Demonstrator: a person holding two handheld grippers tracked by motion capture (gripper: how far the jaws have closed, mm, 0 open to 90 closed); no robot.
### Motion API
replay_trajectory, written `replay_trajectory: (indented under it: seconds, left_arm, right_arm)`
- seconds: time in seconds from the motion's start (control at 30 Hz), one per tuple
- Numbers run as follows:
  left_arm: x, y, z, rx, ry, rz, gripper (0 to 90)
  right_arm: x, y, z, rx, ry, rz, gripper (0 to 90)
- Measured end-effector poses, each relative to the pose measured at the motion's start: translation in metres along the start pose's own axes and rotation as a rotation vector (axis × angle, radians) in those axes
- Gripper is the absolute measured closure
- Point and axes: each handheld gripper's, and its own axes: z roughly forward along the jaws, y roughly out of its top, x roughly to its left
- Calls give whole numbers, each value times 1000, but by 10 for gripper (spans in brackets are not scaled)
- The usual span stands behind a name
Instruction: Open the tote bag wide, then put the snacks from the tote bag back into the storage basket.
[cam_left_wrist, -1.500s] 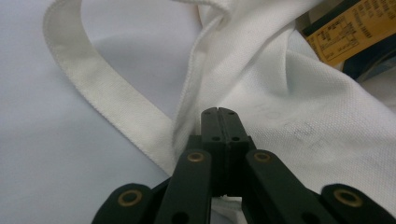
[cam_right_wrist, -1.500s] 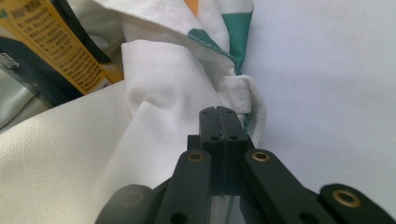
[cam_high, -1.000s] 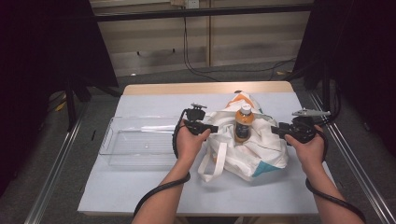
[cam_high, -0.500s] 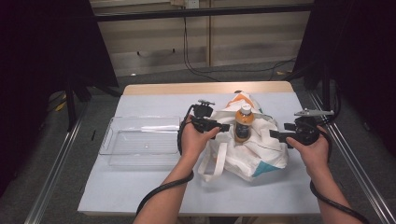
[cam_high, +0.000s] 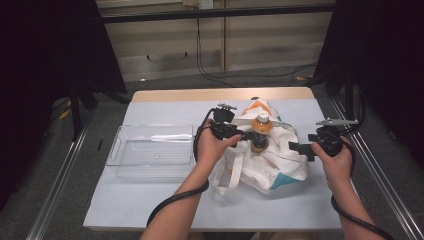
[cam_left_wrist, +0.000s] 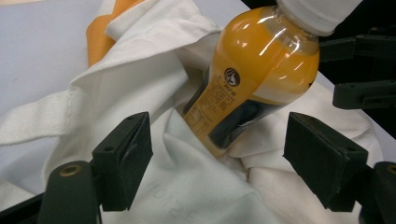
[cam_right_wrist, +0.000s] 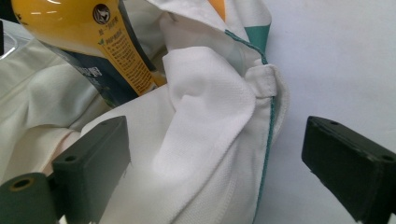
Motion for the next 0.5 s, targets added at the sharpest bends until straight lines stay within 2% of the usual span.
replay_trajectory:
  seconds: [0.07,0.13,0.4,0.5]
  left_arm:
    - [-3,1,1,-11,-5,-2,211]
    - [-4,2,2,-8,-5,10,201]
    - [-8,4,5,-7,-9,33,190]
    - [-9,4,6,-16,-10,28,190]
  right_arm:
    - [1,0,0,-3,10,-3,69]
    - [1,0,0,11,12,-9,70]
    - [1,3,3,13,29,-16,71]
    - [3,3,3,15,34,-17,73]
